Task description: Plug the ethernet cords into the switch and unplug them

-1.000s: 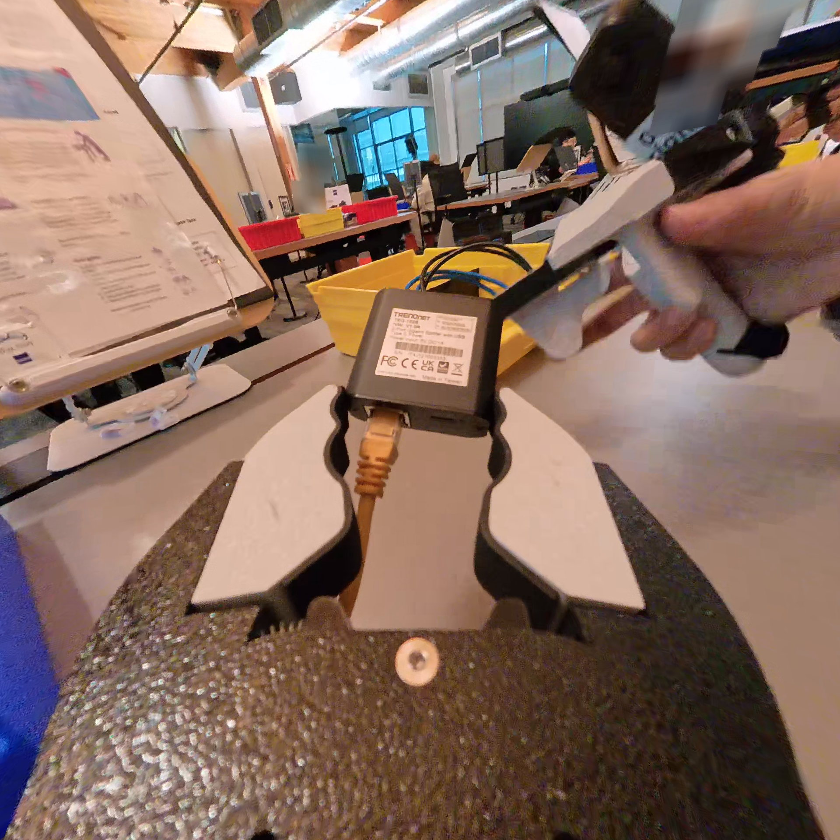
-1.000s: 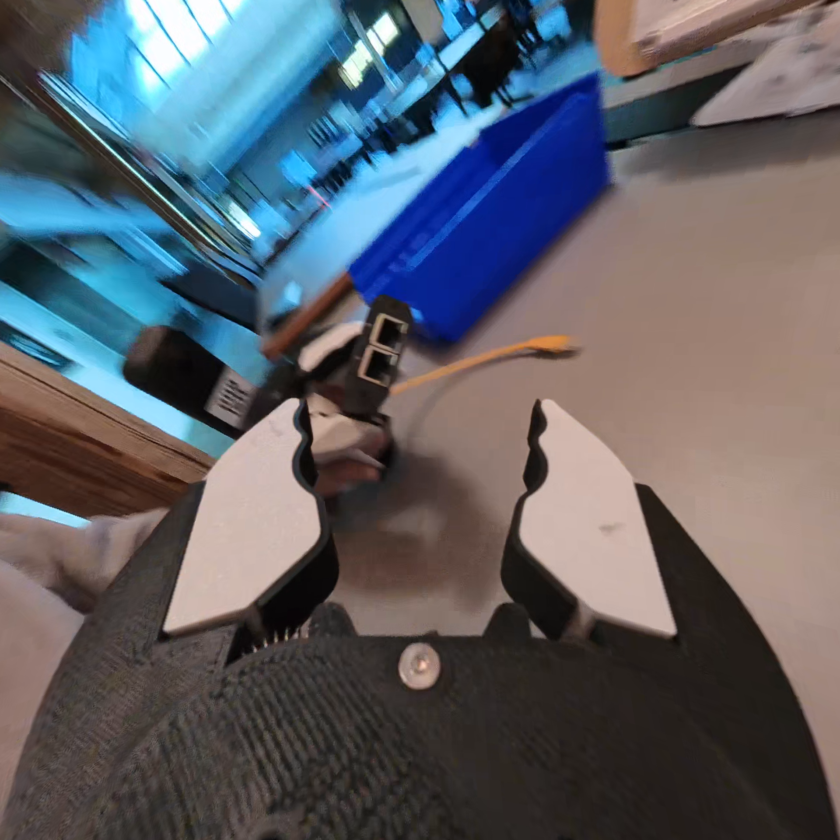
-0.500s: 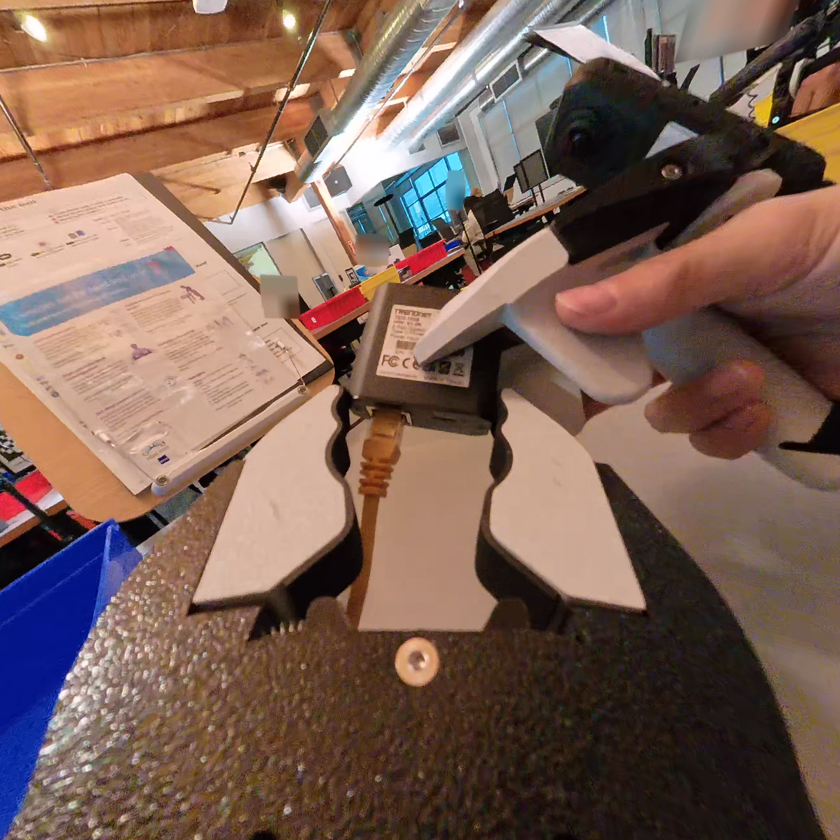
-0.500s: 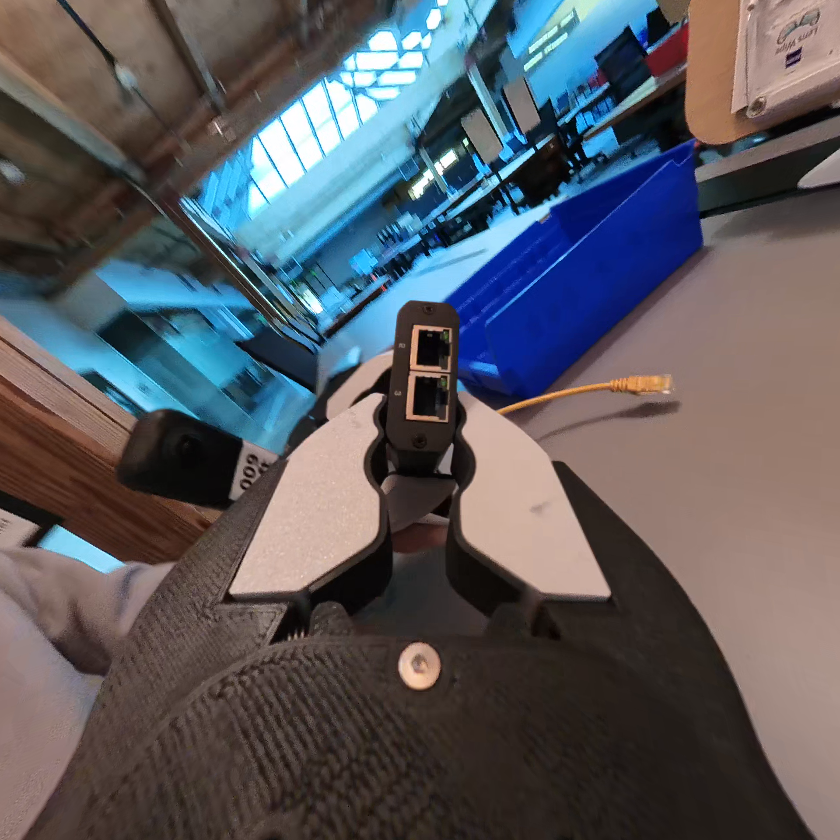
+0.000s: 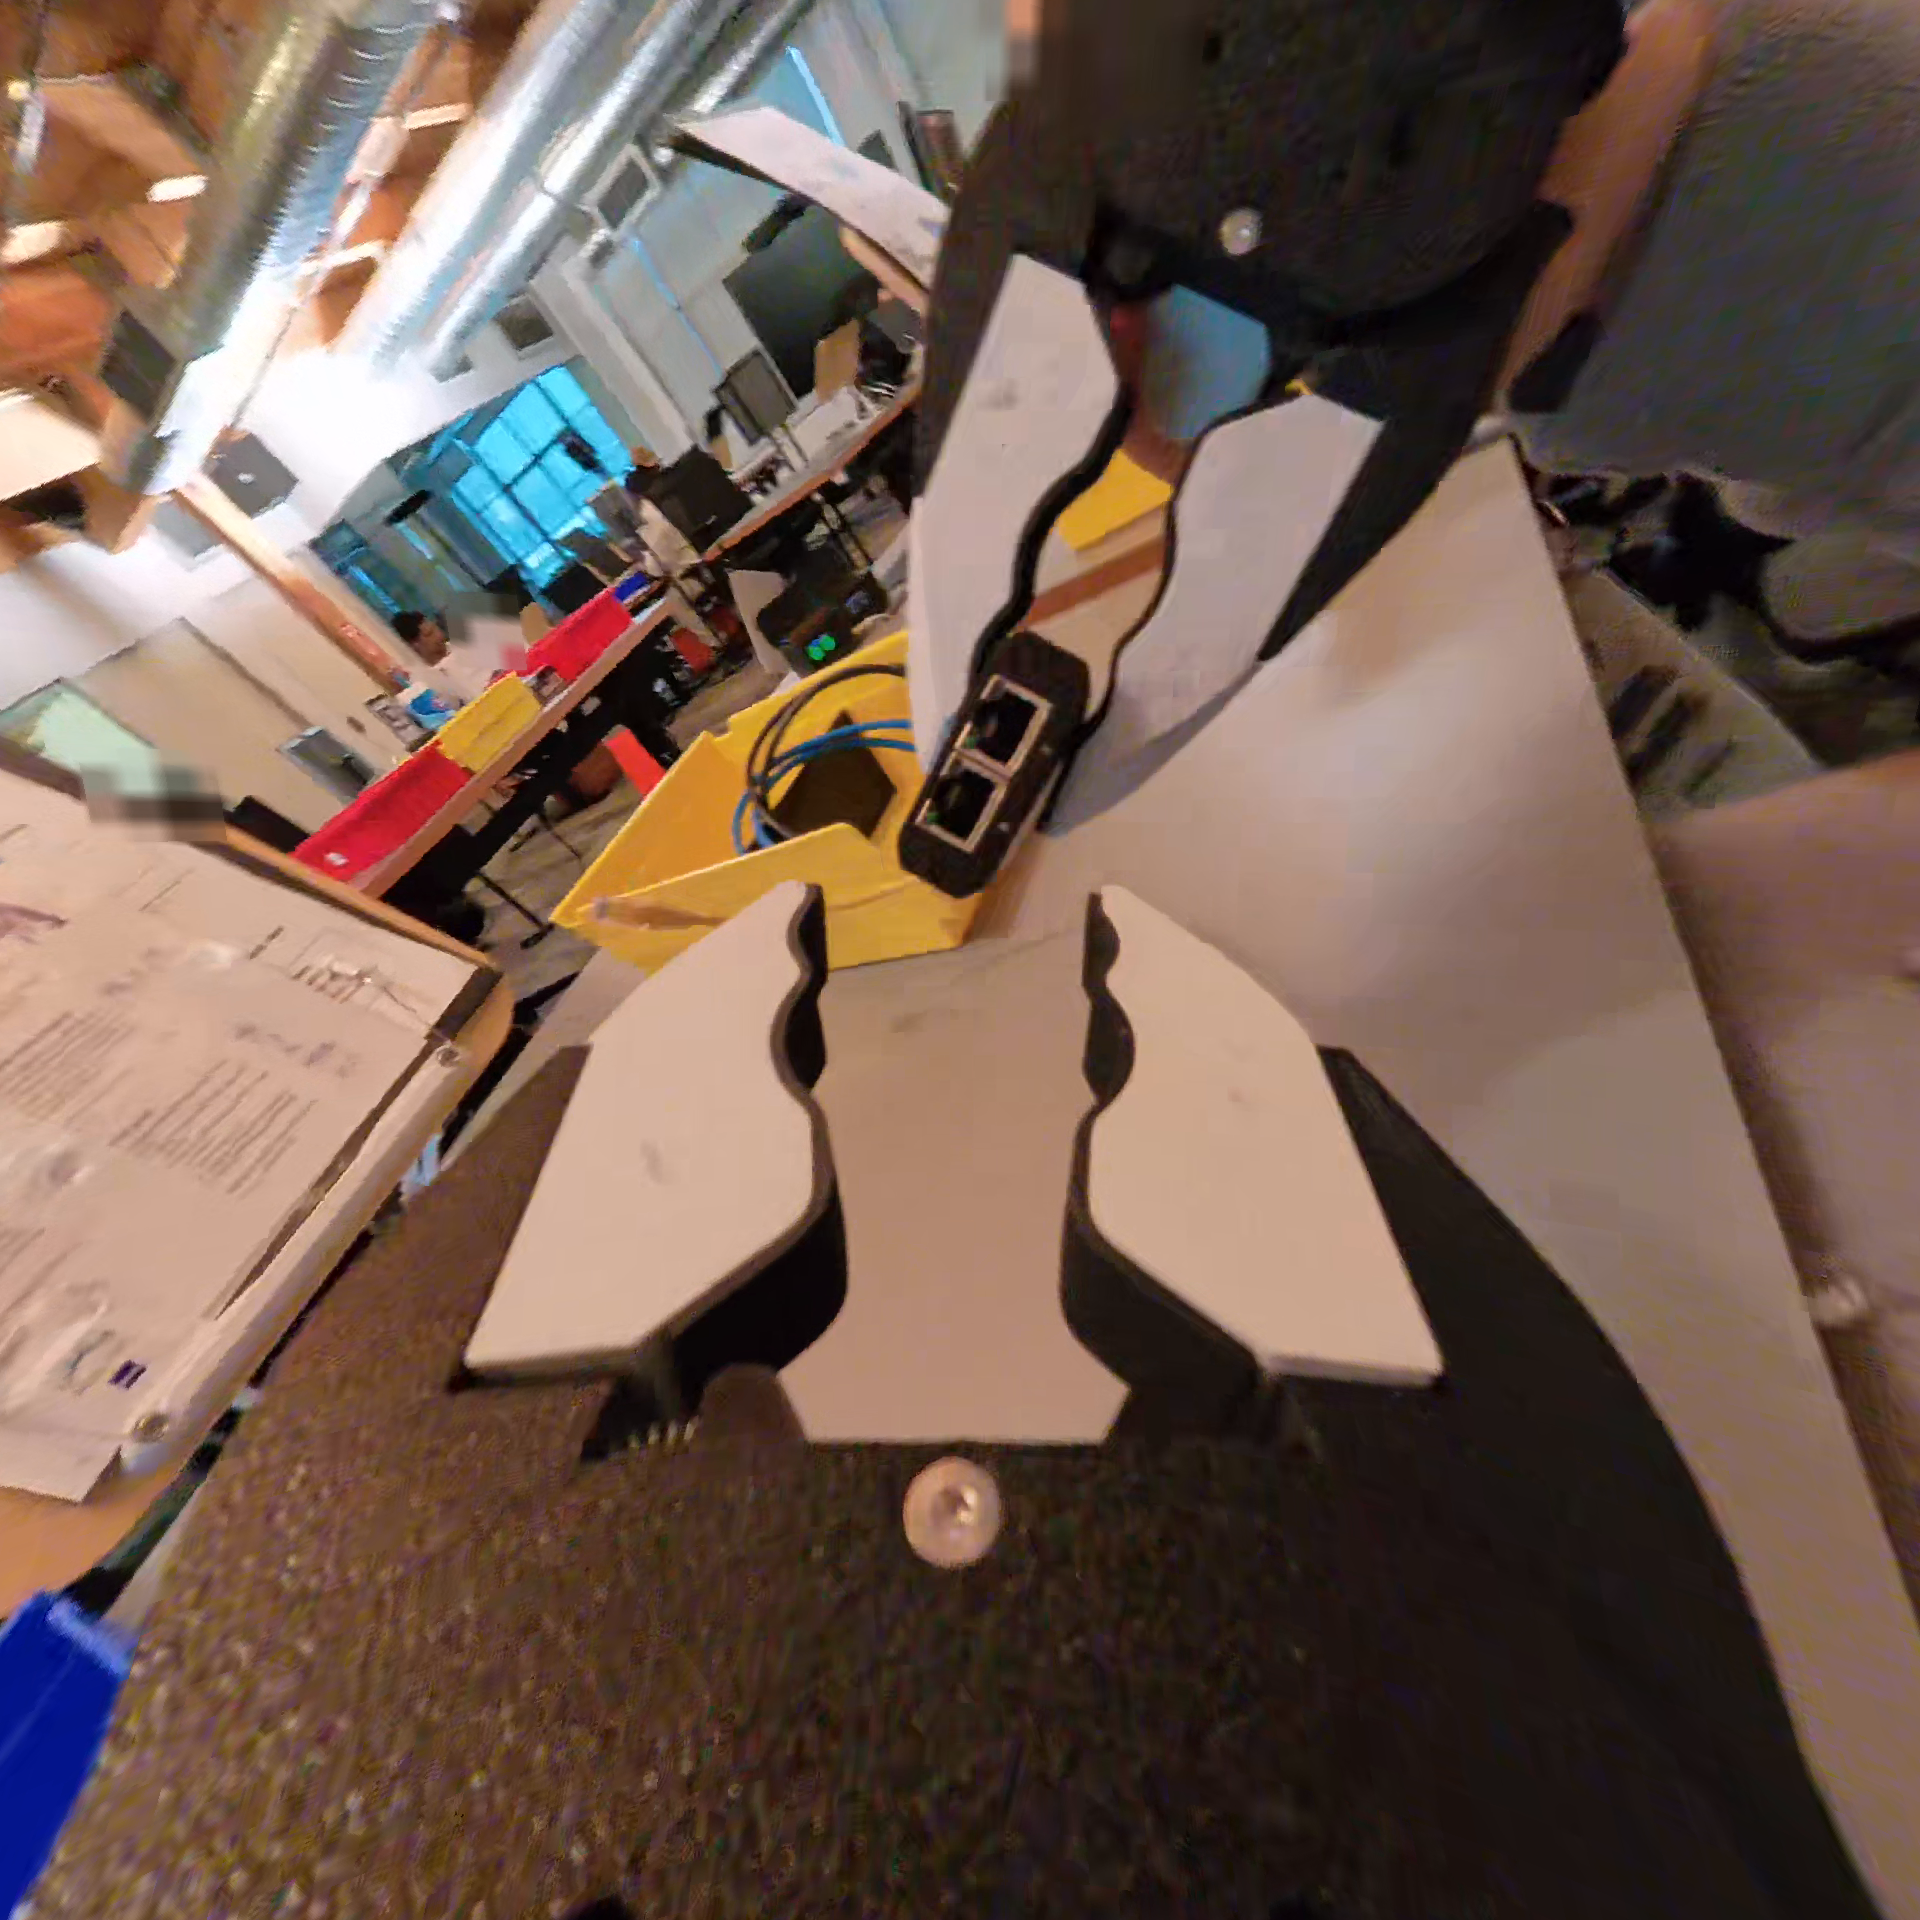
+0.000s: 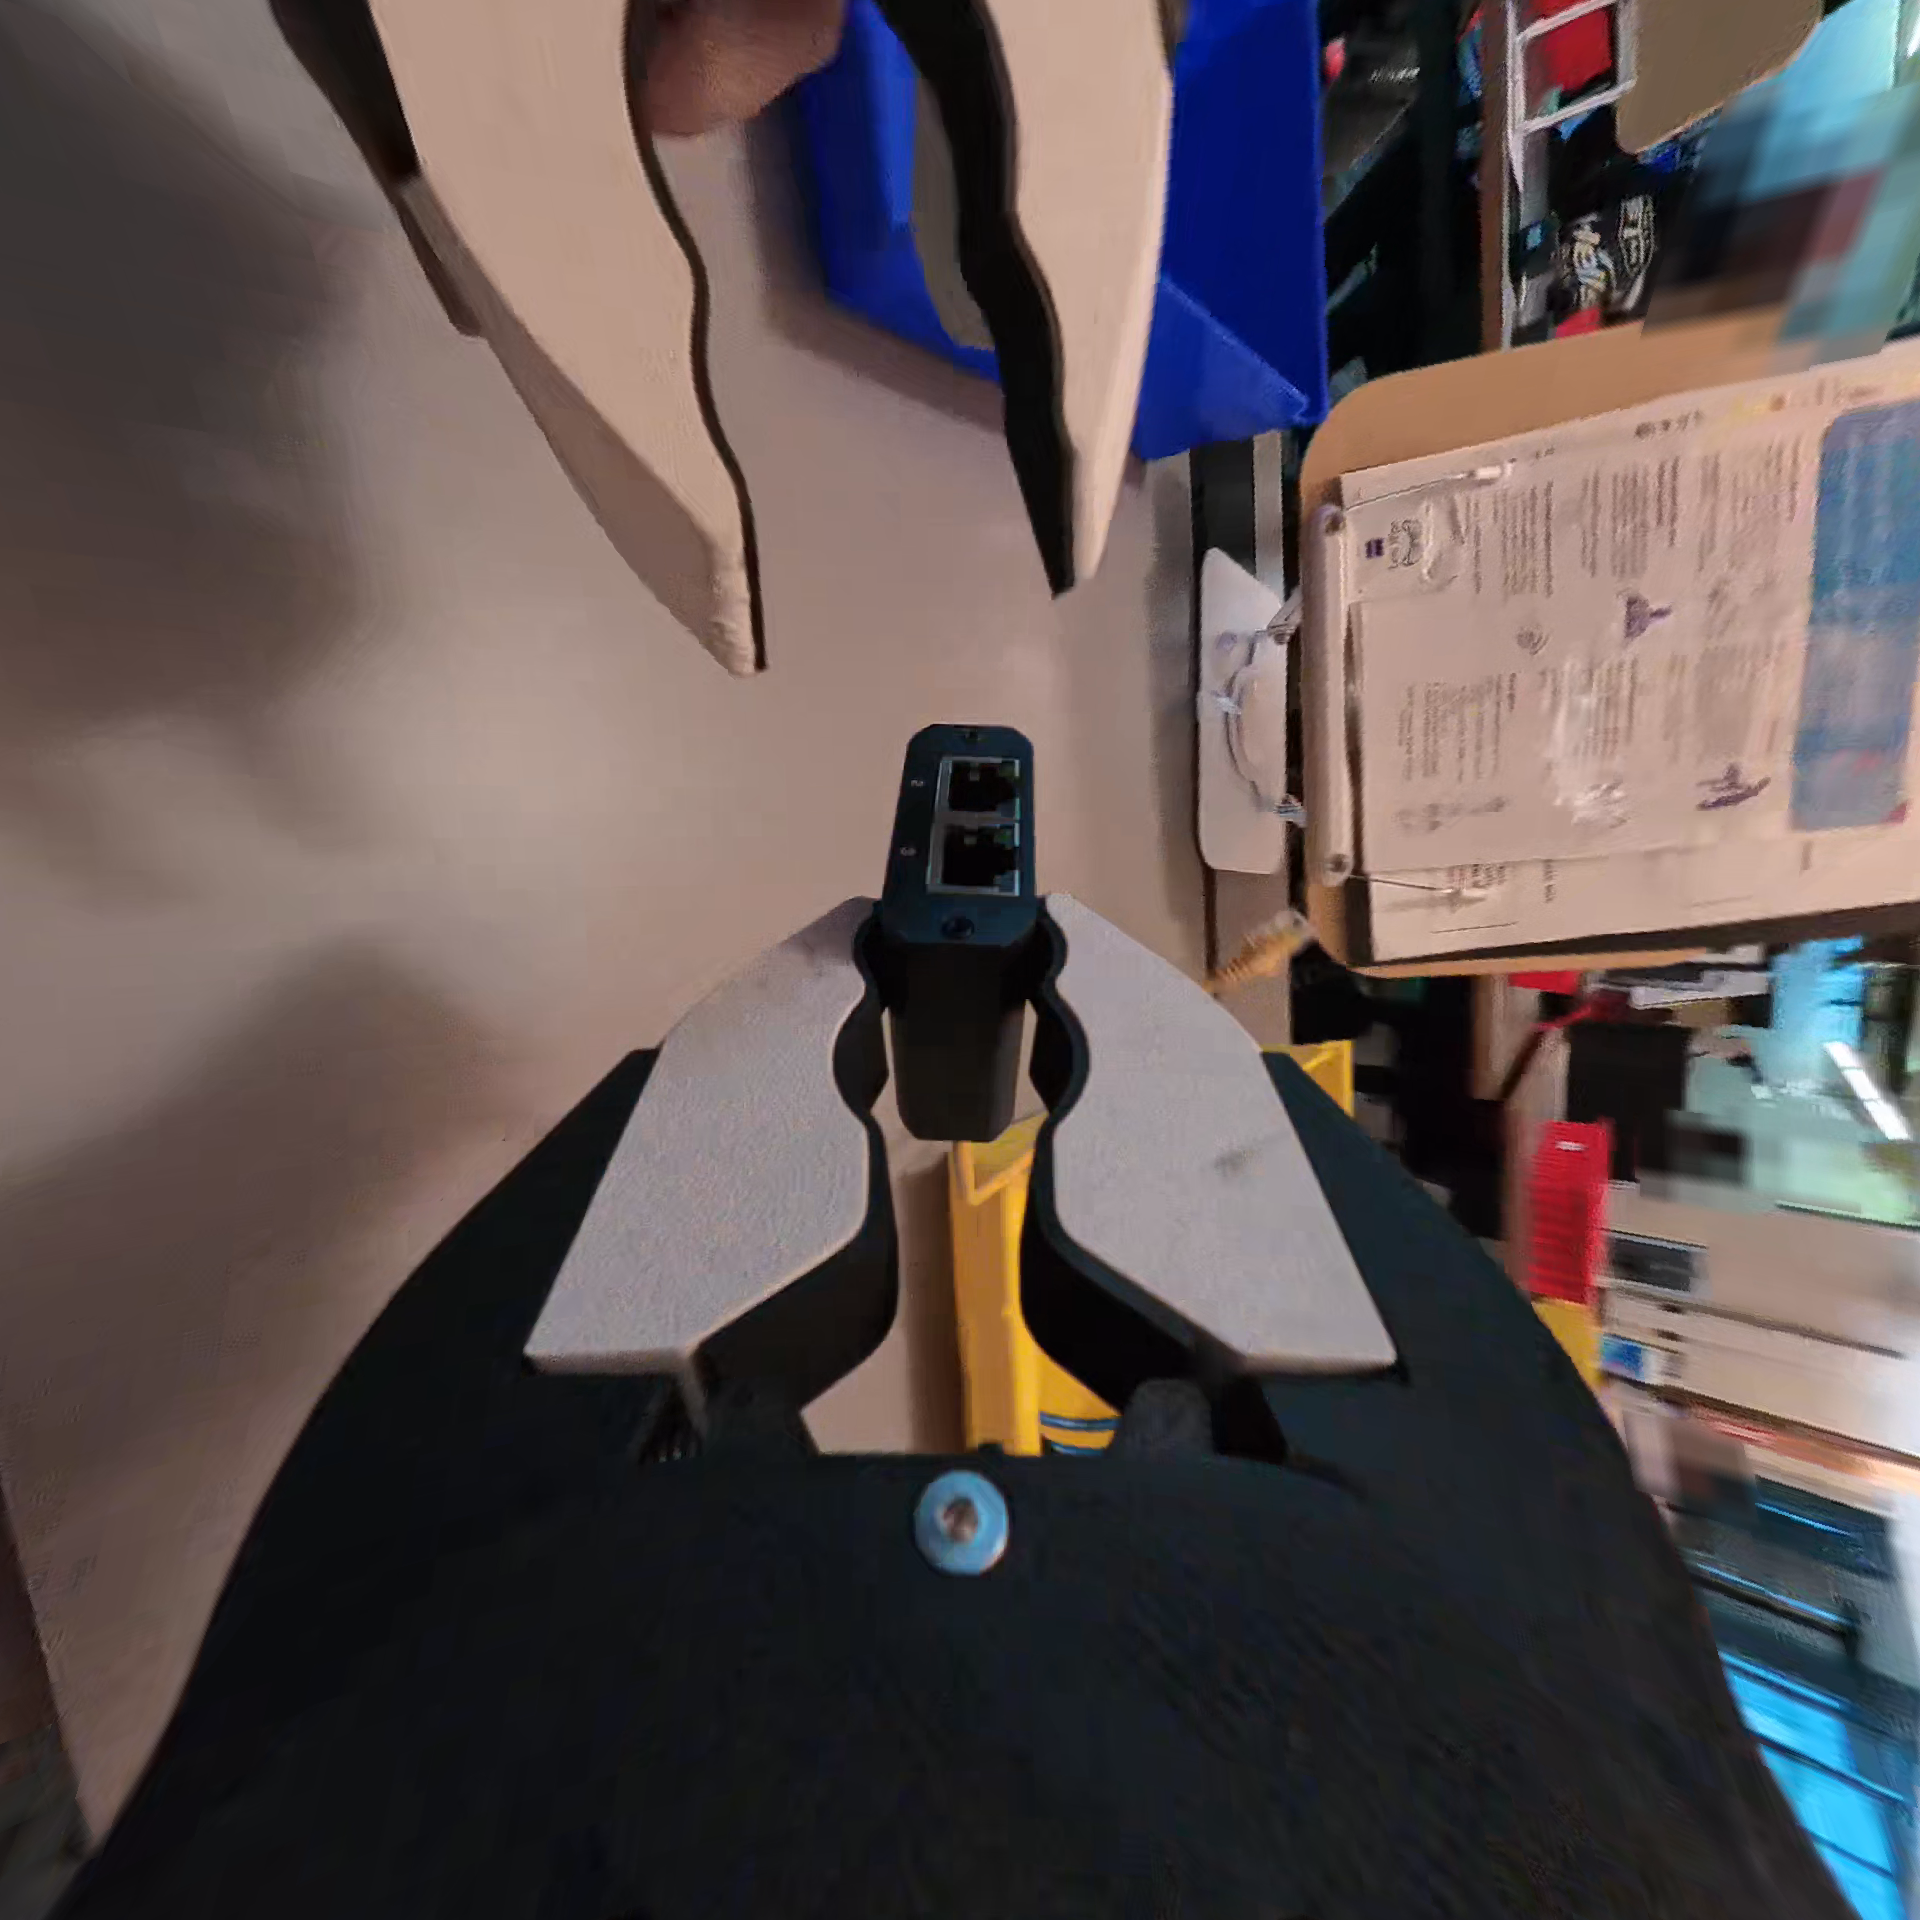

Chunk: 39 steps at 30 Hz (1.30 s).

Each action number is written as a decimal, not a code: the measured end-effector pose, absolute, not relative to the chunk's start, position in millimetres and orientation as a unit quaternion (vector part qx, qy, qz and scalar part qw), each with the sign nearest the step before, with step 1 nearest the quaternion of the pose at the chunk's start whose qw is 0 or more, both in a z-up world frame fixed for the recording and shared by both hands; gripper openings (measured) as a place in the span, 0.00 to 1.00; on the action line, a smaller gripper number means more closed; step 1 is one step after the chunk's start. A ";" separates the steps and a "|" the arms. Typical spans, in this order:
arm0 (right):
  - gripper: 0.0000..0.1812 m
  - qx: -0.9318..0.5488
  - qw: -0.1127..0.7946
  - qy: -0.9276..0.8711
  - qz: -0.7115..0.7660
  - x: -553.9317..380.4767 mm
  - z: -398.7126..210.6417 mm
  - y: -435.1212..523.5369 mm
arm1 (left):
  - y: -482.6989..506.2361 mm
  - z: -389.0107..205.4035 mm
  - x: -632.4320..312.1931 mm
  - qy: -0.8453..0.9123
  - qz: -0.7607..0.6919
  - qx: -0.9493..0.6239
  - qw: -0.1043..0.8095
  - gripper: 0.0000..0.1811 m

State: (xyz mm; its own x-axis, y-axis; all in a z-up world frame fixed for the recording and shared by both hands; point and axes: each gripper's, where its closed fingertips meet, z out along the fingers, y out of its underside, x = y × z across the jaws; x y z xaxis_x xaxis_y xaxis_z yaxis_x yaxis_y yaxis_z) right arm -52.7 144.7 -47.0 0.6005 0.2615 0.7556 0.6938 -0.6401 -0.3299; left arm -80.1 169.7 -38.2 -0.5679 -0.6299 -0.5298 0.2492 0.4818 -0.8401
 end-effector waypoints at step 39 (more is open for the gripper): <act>0.35 -0.651 0.221 -0.364 -0.628 -30.5 -44.3 174.9 | 173.2 -59.9 -56.6 0.729 -0.518 -0.244 0.376 0.32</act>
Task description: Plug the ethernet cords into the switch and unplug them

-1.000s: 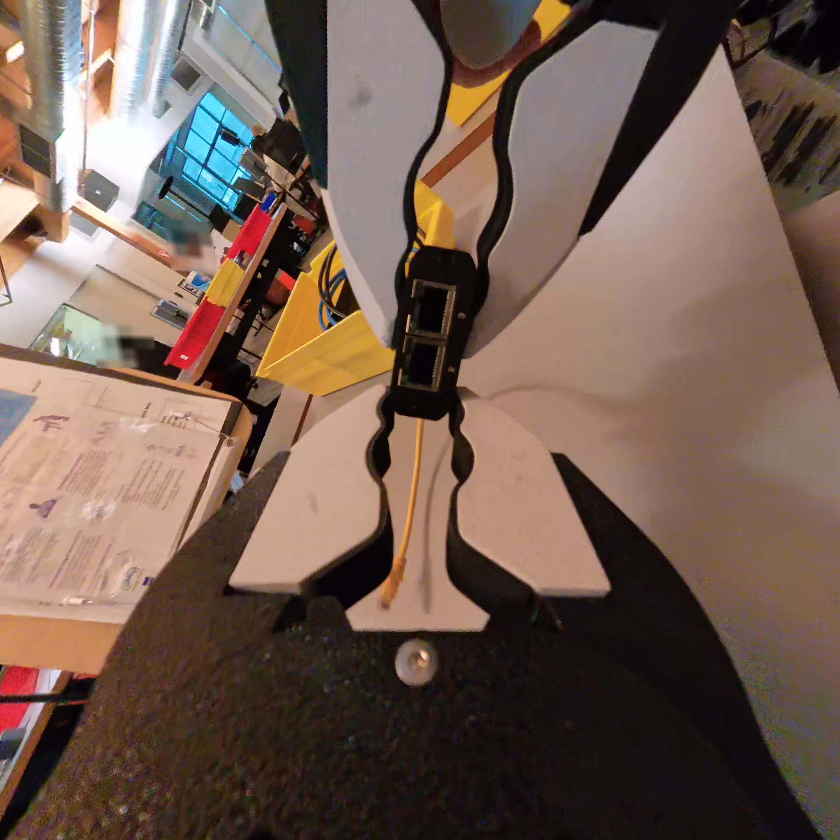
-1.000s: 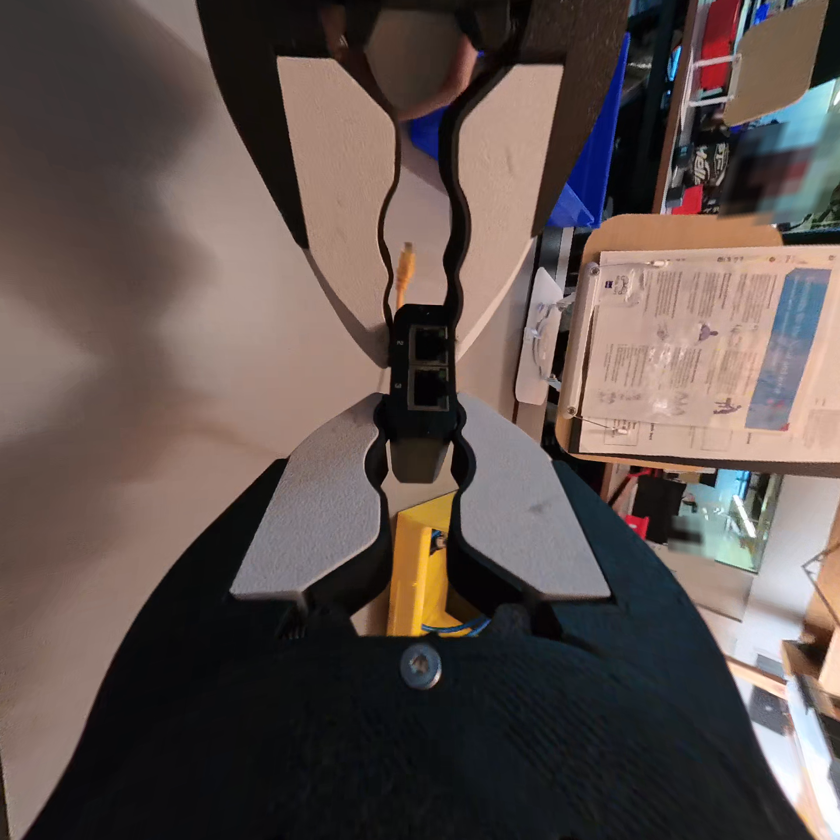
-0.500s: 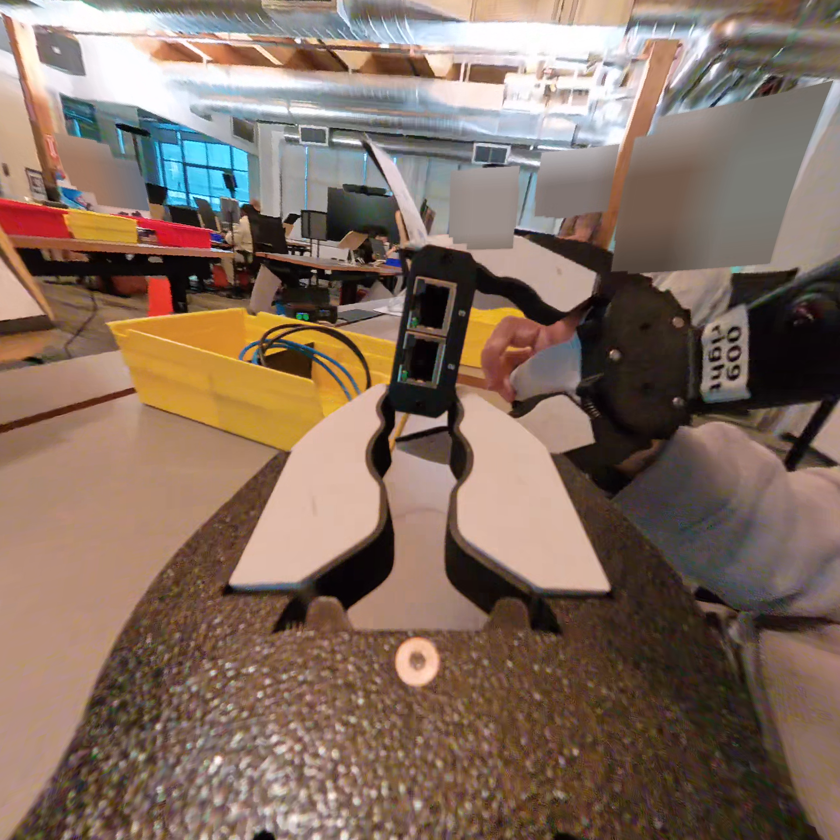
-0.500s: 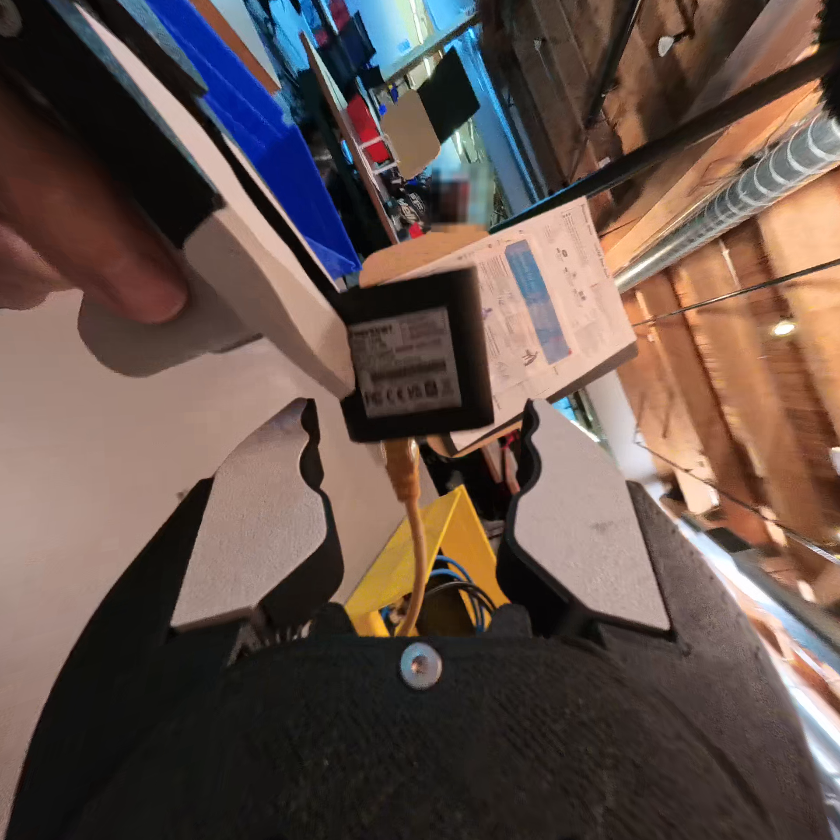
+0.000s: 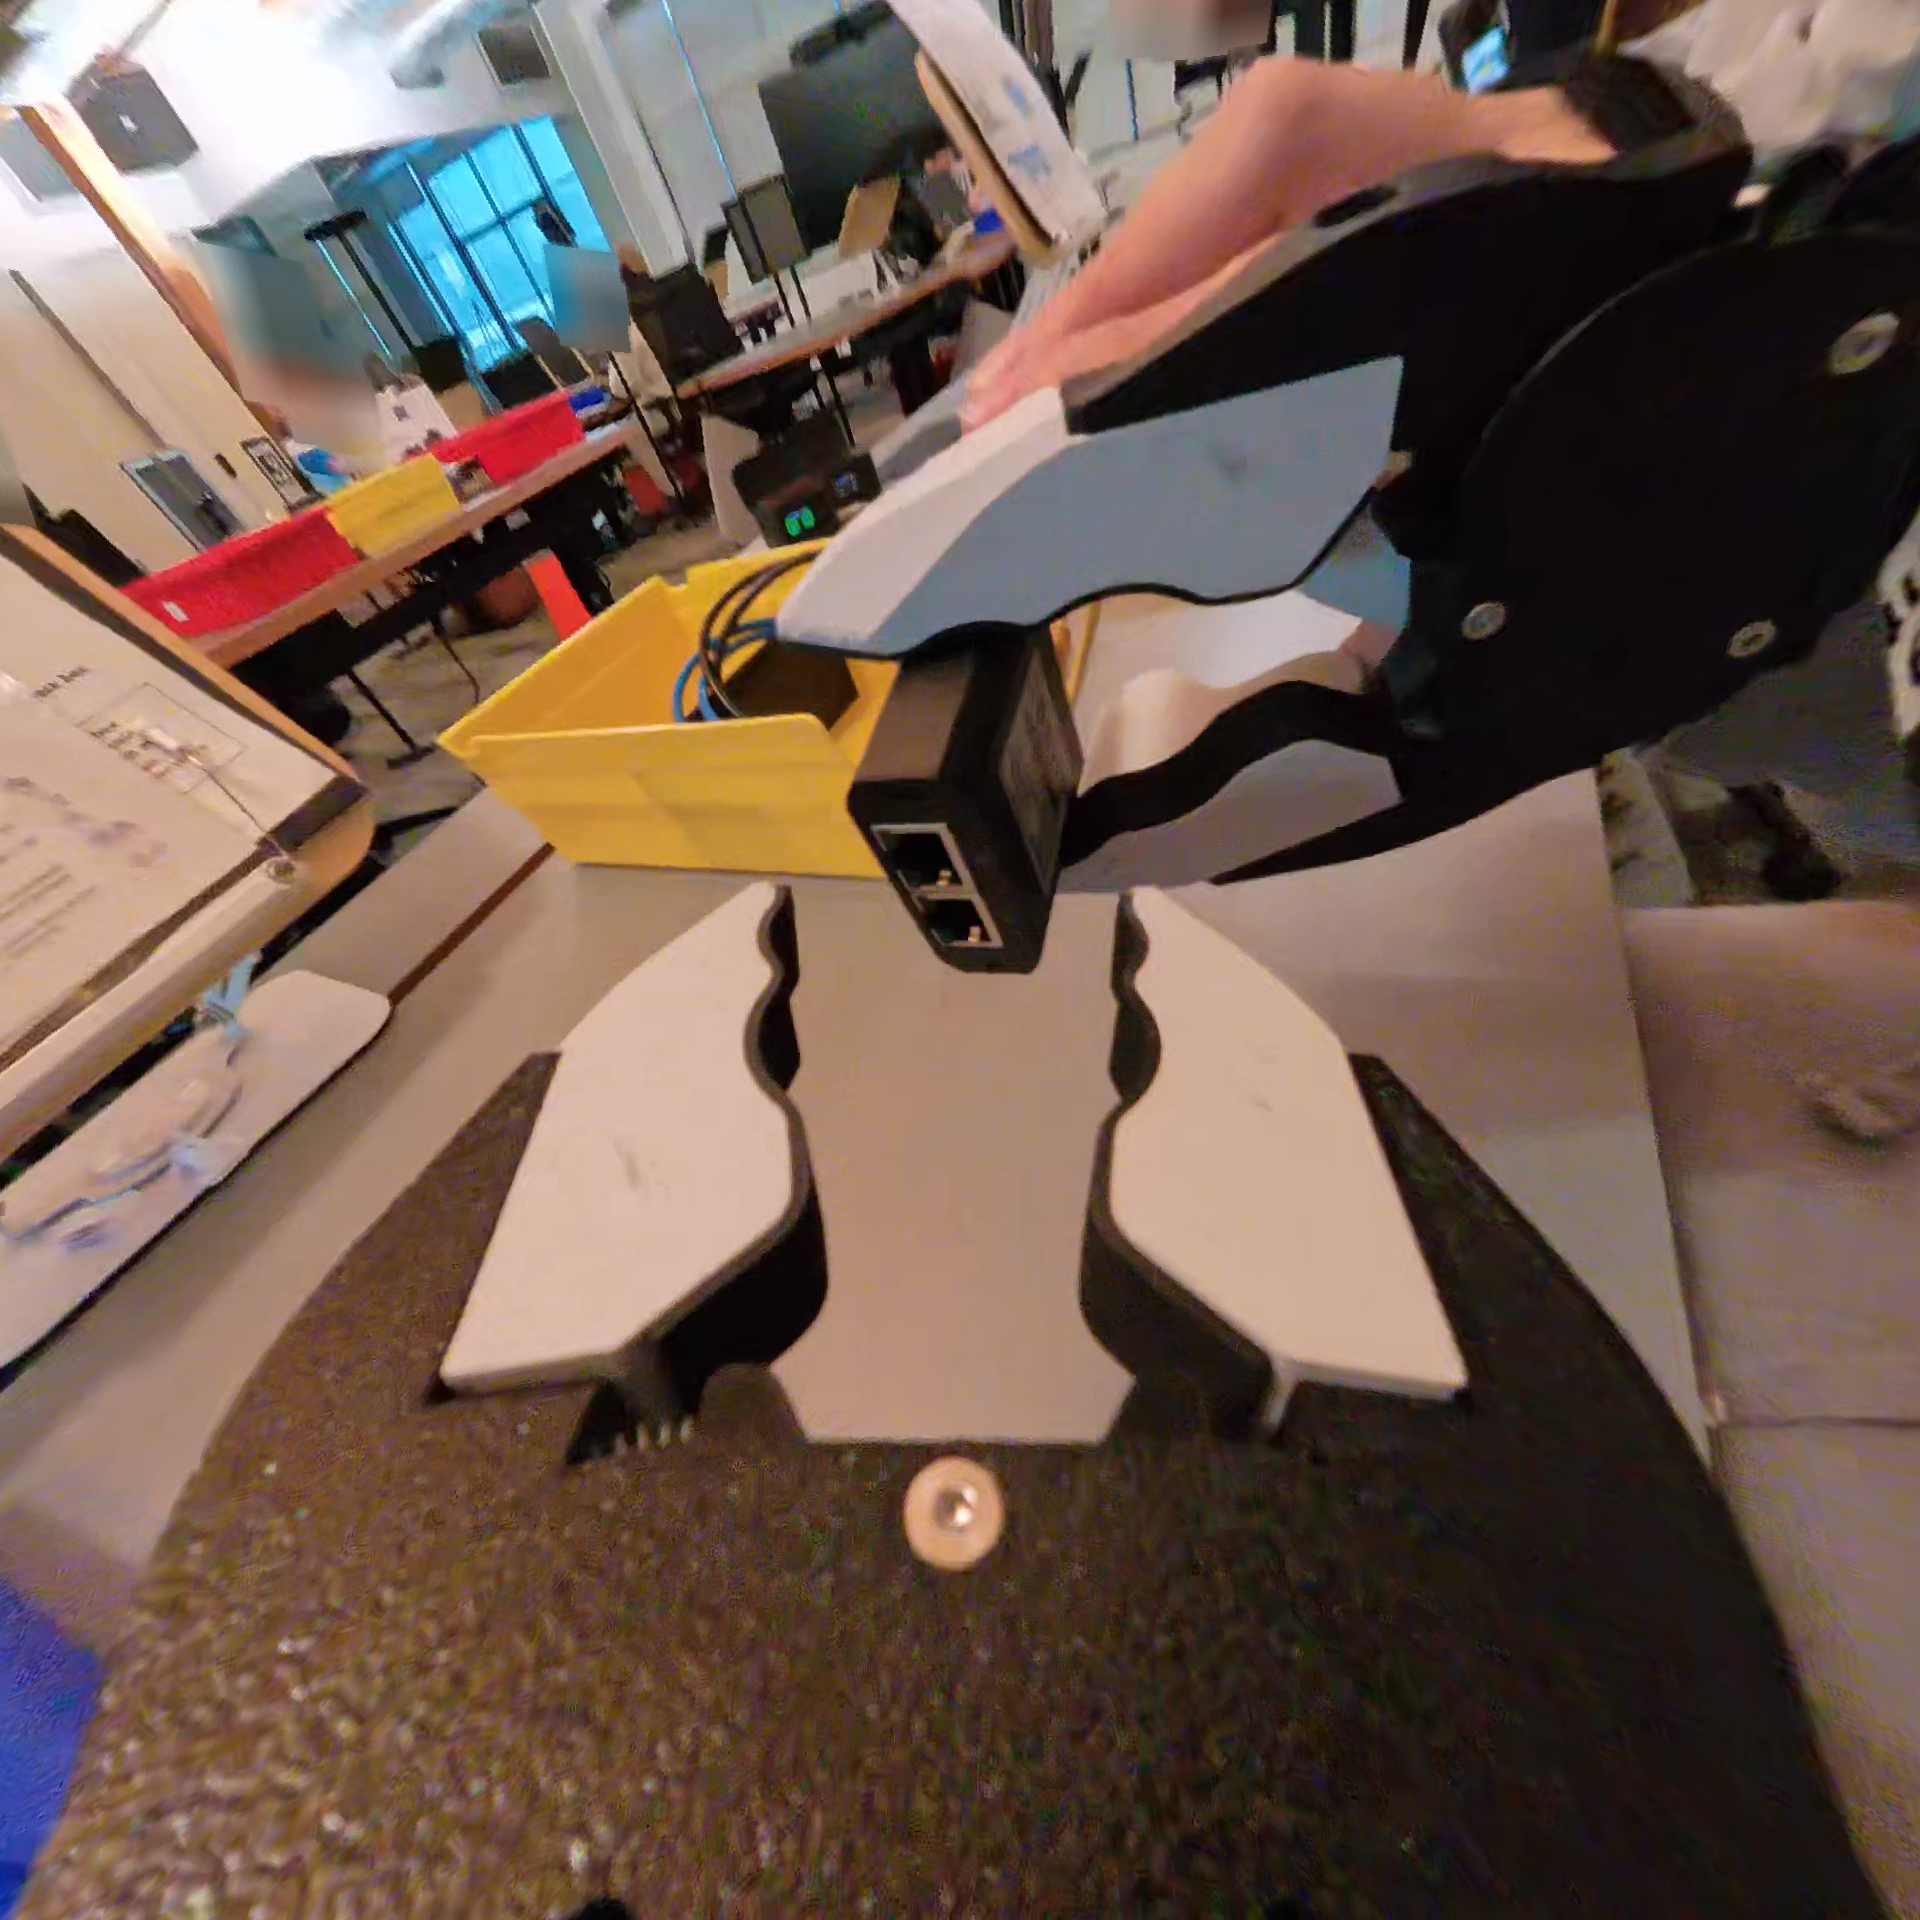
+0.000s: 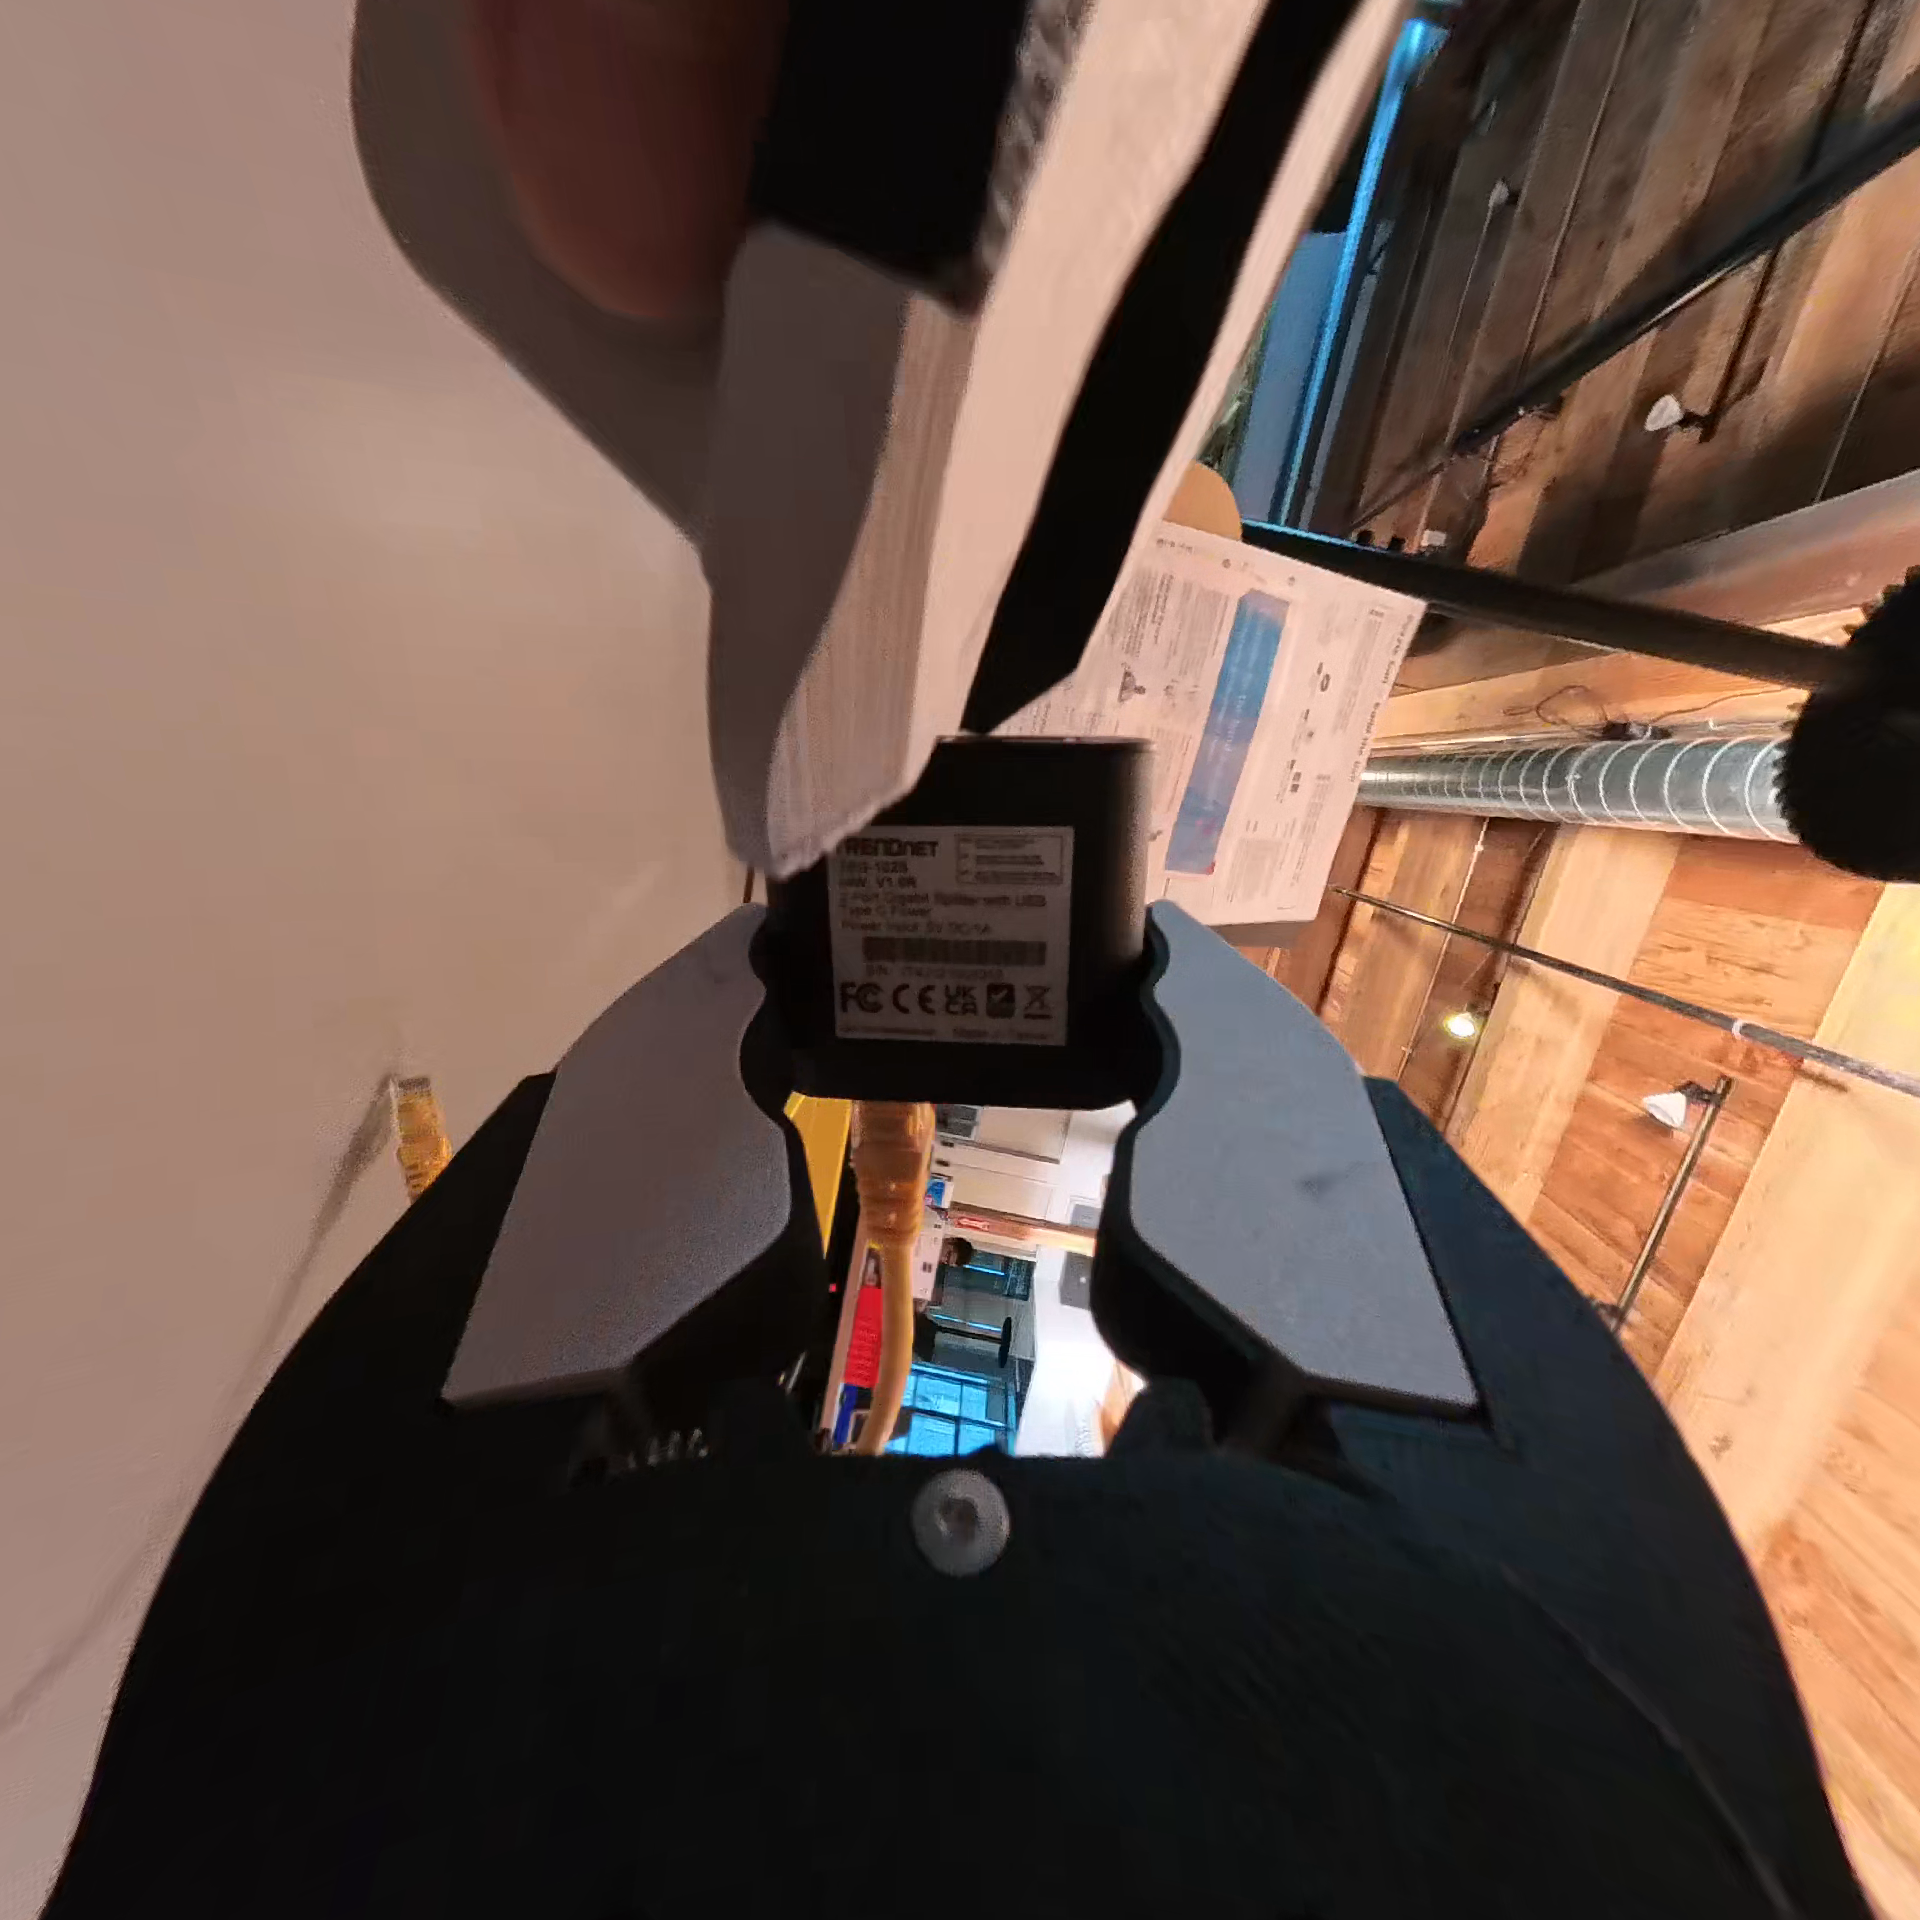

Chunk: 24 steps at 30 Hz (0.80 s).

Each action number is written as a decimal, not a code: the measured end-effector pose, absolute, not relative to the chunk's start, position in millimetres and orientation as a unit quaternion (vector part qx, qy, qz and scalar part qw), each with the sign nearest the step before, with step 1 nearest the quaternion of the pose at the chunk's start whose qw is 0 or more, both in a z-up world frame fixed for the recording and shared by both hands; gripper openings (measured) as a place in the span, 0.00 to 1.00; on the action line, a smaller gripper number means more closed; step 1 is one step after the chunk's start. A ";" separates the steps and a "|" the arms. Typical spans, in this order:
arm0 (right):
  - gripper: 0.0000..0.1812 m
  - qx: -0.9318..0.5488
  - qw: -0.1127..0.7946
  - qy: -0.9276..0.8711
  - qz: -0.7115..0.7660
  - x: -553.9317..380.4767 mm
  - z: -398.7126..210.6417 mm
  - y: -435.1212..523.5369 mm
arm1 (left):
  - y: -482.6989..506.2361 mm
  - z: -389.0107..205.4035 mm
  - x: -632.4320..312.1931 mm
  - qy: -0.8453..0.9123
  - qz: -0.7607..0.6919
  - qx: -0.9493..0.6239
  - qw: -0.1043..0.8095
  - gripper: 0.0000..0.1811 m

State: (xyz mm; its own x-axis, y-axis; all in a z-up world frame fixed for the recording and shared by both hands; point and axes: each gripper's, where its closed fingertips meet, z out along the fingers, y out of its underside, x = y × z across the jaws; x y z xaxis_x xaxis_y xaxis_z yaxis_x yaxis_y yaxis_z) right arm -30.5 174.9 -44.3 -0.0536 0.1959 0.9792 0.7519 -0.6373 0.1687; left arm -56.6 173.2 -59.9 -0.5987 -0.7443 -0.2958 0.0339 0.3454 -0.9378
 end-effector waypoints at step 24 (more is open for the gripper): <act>0.33 -0.645 0.742 0.166 0.077 -53.4 -21.1 183.7 | 219.2 -19.9 -60.7 0.461 -0.801 -0.333 0.188 0.13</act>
